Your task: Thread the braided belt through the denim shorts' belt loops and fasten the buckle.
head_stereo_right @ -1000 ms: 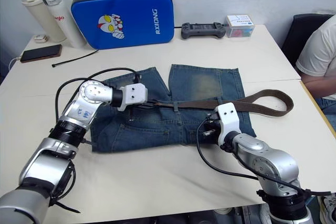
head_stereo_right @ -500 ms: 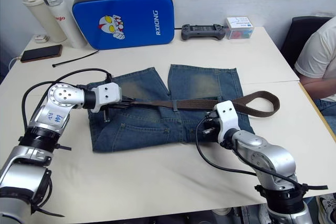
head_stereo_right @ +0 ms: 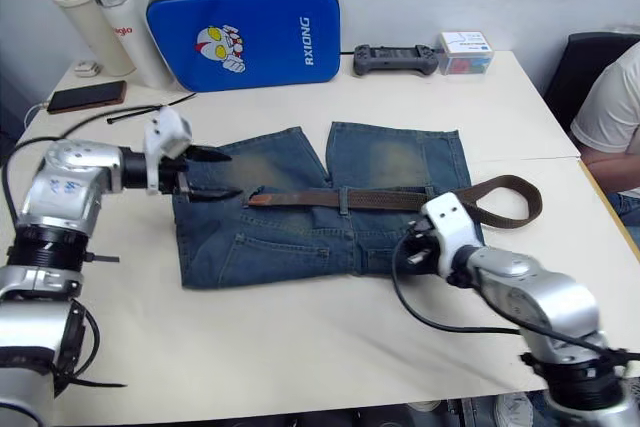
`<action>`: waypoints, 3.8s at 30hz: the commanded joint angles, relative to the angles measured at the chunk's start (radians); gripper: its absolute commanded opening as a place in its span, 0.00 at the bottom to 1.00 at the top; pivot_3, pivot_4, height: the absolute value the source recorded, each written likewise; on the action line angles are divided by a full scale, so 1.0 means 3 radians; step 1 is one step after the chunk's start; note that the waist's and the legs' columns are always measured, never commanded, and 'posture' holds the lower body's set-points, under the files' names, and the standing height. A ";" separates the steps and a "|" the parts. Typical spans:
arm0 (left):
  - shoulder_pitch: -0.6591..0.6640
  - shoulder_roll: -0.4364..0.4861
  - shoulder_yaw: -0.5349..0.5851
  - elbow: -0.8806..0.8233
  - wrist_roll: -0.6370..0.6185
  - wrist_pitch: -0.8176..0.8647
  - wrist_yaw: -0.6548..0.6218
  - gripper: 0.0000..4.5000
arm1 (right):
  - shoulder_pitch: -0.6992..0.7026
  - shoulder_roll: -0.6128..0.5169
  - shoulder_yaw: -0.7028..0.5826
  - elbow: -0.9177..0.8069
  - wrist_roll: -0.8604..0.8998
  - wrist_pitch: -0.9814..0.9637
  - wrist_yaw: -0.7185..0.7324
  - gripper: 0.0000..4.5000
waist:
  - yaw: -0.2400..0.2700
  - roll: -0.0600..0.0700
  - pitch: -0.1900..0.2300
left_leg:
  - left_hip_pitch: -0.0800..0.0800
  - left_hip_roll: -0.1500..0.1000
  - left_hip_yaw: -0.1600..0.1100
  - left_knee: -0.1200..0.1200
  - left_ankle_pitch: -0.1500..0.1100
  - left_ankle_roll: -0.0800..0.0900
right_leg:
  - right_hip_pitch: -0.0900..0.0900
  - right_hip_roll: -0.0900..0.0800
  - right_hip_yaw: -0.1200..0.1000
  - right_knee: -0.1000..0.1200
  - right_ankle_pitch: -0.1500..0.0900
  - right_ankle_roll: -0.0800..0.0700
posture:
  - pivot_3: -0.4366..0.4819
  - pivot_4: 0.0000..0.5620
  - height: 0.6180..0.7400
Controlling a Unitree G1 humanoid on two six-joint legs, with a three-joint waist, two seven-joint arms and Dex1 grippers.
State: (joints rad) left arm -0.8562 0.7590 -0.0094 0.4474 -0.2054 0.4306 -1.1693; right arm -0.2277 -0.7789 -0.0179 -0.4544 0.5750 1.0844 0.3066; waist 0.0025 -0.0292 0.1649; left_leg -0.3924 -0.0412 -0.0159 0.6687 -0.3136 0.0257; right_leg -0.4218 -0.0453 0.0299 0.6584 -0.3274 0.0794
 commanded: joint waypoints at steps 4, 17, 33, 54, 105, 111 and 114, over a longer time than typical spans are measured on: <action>0.0127 0.0010 0.0197 -0.0640 -0.0381 0.0691 0.0074 1.00 | -0.0067 -0.0653 0.0276 0.0959 -0.0725 -0.0958 0.0759 0.00 | -0.0010 0.0001 -0.0001 | 0.0004 0.0000 0.0003 -0.0001 0.0000 -0.0001 | 0.0002 0.0000 0.0002 -0.0001 0.0000 0.0000 | 0.48 0.27 0.99; 0.0584 -0.0055 0.0180 -0.1547 -0.0995 0.1266 -0.0142 1.00 | -0.0577 -0.0671 0.0146 0.1297 -0.0973 -0.1901 0.1282 0.00 | -0.0009 0.0011 0.0006 | 0.0005 0.0001 0.0002 0.0003 0.0006 -0.0013 | 0.0008 0.0000 0.0002 -0.0005 0.0001 0.0002 | 0.48 0.27 0.99; 0.0565 -0.0149 -0.0036 -0.1453 -0.1002 0.1114 -0.0077 1.00 | -0.0074 -0.0675 0.0453 -0.0300 -0.0639 -0.1166 0.1682 0.64 | -0.0008 0.0020 0.0011 | 0.0006 0.0003 0.0001 -0.0002 0.0006 -0.0015 | 0.0008 0.0003 0.0003 -0.0008 0.0001 0.0001 | 0.48 0.27 0.99; 0.0612 -0.0155 -0.0092 -0.1356 -0.0889 0.0908 -0.0022 1.00 | -0.0007 -0.1424 0.0449 0.1043 -0.1736 -0.3536 0.2321 0.00 | 0.0013 0.0020 0.0012 | 0.0005 0.0000 0.0001 0.0001 0.0007 -0.0016 | 0.0007 0.0002 0.0002 -0.0008 0.0001 0.0001 | 0.48 0.27 0.99; 0.0858 -0.0229 -0.0053 -0.1869 -0.0931 0.1010 0.0283 1.00 | 0.0209 0.1312 -0.0889 0.0657 0.4657 -0.1024 -0.2865 0.98 | -0.0018 0.0055 0.0032 | 0.0004 0.0010 -0.0004 0.0036 -0.0008 -0.0004 | 0.0026 0.0006 0.0000 -0.0009 0.0004 0.0007 | 0.48 0.27 0.99; 0.0938 -0.0167 0.0018 -0.1955 -0.0947 0.1056 0.0364 1.00 | 0.0069 0.1380 -0.0915 0.0814 0.4657 -0.0879 -0.2843 0.93 | -0.0024 0.0055 0.0032 | 0.0005 0.0010 -0.0003 0.0035 -0.0008 -0.0004 | 0.0026 0.0006 0.0000 -0.0010 0.0004 0.0007 | 0.48 0.27 0.99; 0.0952 -0.0164 0.0030 -0.1974 -0.0957 0.1065 0.0388 1.00 | -0.0024 0.1374 -0.0873 0.0943 0.4657 -0.0879 -0.2819 0.70 | -0.0025 0.0055 0.0032 | 0.0005 0.0010 -0.0003 0.0034 -0.0008 -0.0003 | 0.0026 0.0006 0.0000 -0.0011 0.0004 0.0007 | 0.48 0.27 0.99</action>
State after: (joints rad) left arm -0.5735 0.6930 -0.0363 -0.1080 -0.4706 0.7526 -1.0580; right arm -0.2142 -0.3695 -0.2738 -0.1777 1.9490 0.8175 -0.5545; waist -0.0049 -0.0126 0.1744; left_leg -0.3910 -0.0382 -0.0167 0.6791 -0.3162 0.0247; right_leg -0.4141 -0.0435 0.0300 0.6552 -0.3262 0.0815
